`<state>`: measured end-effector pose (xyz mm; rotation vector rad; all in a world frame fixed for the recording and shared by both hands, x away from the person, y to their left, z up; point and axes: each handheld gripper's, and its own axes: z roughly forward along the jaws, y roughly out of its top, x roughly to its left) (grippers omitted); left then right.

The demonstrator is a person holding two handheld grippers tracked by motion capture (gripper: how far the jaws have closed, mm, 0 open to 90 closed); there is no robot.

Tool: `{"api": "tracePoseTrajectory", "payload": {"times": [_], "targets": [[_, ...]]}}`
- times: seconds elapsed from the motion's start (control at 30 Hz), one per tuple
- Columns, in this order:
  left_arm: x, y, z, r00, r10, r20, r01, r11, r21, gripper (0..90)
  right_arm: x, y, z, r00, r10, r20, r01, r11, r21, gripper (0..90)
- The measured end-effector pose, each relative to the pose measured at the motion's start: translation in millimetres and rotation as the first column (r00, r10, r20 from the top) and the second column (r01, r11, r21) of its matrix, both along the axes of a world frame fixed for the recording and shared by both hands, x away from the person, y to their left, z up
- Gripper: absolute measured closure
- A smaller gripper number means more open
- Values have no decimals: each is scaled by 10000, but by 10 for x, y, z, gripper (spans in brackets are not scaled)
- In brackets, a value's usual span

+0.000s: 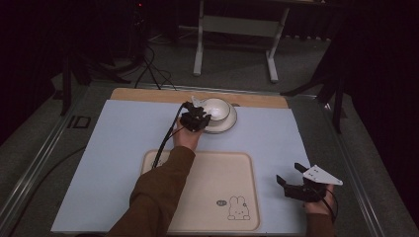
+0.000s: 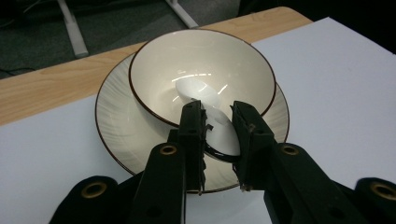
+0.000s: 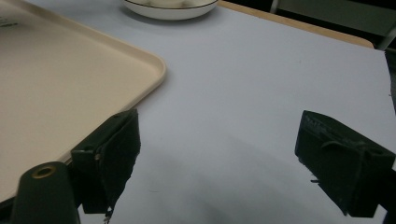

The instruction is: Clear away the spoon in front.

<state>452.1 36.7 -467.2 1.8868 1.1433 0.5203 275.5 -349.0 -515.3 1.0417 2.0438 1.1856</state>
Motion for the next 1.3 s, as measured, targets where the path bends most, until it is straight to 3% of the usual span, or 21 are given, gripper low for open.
{"api": "tracePoseTrajectory", "payload": {"times": [0.53, 0.83, 1.3], "targets": [[-89, 111, 205, 9997, 35, 260, -29, 9997, -240, 751, -2, 0, 0, 10000, -11, 3, 11, 10000, -10, 139], [-208, 173, 333, 9991, -58, 415, 69, 9996, -280, 751, -5, -3, 3, 10000, -40, 14, 40, 10000, 6, 140], [-424, 422, 474, 9984, 62, 559, -31, 9985, -551, 752, -10, -3, 5, 10000, -67, 35, 67, 10000, 8, 140]]}}
